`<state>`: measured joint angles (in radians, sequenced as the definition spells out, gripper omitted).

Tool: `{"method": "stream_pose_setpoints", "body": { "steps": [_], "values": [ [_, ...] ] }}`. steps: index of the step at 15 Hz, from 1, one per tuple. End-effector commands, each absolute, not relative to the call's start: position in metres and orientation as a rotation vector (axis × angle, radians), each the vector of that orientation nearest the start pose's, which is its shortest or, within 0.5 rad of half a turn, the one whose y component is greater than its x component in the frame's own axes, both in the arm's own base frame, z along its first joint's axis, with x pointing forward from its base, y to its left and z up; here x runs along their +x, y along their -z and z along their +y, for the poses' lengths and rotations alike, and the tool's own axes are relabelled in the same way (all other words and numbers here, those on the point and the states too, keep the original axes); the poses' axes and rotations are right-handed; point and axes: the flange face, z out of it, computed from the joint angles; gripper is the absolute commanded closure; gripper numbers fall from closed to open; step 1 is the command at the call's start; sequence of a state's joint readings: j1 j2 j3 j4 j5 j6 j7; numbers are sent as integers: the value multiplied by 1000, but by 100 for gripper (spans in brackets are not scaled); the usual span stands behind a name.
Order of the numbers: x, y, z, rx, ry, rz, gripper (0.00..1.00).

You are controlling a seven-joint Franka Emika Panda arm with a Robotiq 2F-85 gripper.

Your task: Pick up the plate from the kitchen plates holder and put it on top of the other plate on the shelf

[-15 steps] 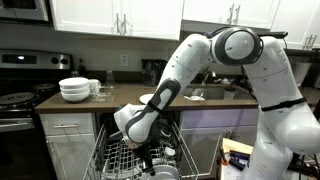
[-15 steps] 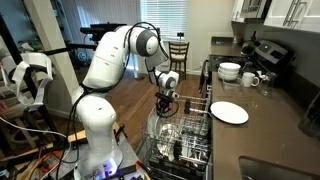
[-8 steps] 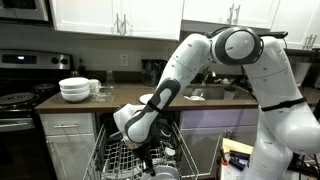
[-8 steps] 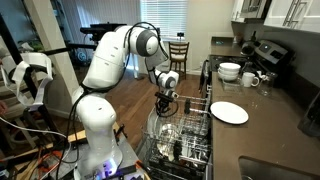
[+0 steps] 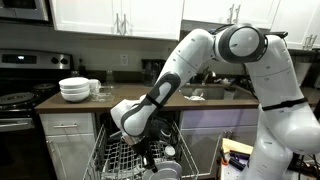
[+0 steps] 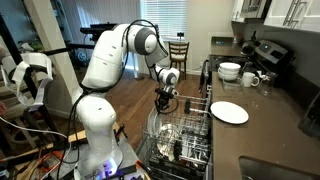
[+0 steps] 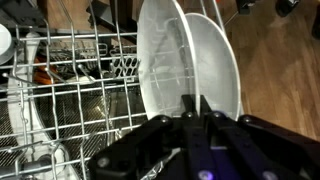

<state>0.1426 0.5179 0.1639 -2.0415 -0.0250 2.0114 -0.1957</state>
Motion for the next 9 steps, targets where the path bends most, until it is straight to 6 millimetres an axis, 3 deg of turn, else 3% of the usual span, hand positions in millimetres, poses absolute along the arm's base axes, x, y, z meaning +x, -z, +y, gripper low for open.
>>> {"method": "stream_pose_setpoints", "body": {
  "steps": [1,6,9],
  "values": [
    [506,-197,161,-2843,-870,-757,98],
    [507,-247,171,-2931,-838,-743,98],
    [505,-266,186,-3081,-760,-749,98]
  ]
}}
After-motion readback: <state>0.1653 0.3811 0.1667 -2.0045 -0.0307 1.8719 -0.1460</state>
